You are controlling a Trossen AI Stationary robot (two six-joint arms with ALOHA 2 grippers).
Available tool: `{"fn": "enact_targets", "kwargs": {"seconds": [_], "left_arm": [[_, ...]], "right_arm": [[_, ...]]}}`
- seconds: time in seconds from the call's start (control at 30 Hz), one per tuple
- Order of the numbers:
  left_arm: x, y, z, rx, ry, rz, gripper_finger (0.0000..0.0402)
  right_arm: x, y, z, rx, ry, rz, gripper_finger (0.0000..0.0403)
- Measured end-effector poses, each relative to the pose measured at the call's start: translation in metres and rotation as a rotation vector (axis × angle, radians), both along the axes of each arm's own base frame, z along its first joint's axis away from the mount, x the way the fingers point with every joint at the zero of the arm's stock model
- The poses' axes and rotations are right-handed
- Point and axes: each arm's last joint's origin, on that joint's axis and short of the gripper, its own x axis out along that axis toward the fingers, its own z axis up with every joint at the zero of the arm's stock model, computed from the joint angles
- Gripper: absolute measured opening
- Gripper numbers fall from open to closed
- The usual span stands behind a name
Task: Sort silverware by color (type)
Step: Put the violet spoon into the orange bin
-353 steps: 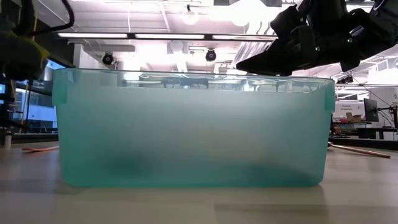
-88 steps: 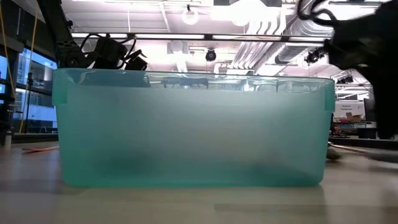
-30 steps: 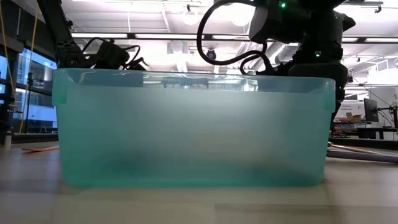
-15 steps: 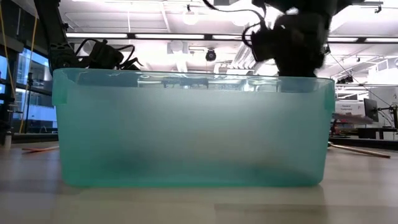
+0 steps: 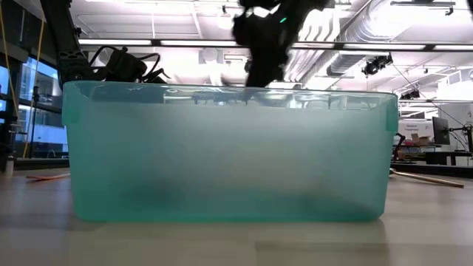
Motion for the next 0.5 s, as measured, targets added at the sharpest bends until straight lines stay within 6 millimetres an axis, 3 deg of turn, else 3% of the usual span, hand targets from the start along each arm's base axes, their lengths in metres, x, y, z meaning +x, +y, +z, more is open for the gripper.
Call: {"fn": "enact_targets", "kwargs": {"seconds": [0.23, 0.37, 0.5], "left_arm": [[0.000, 0.000, 0.000, -0.001, 0.000, 0.001, 0.0000], [0.000, 0.000, -0.001, -0.011, 0.007, 0.003, 0.0000], [-0.004, -0.002, -0.005, -0.016, 0.025, 0.026, 0.0000]], "right_arm": [[0.046, -0.025, -0.040, 0.061, 0.094, 0.098, 0.0000], [0.057, -0.029, -0.067, 0.081, 0.156, 0.110, 0.0000], [0.059, -0.032, -0.082, 0.090, 0.185, 0.104, 0.0000]]}}
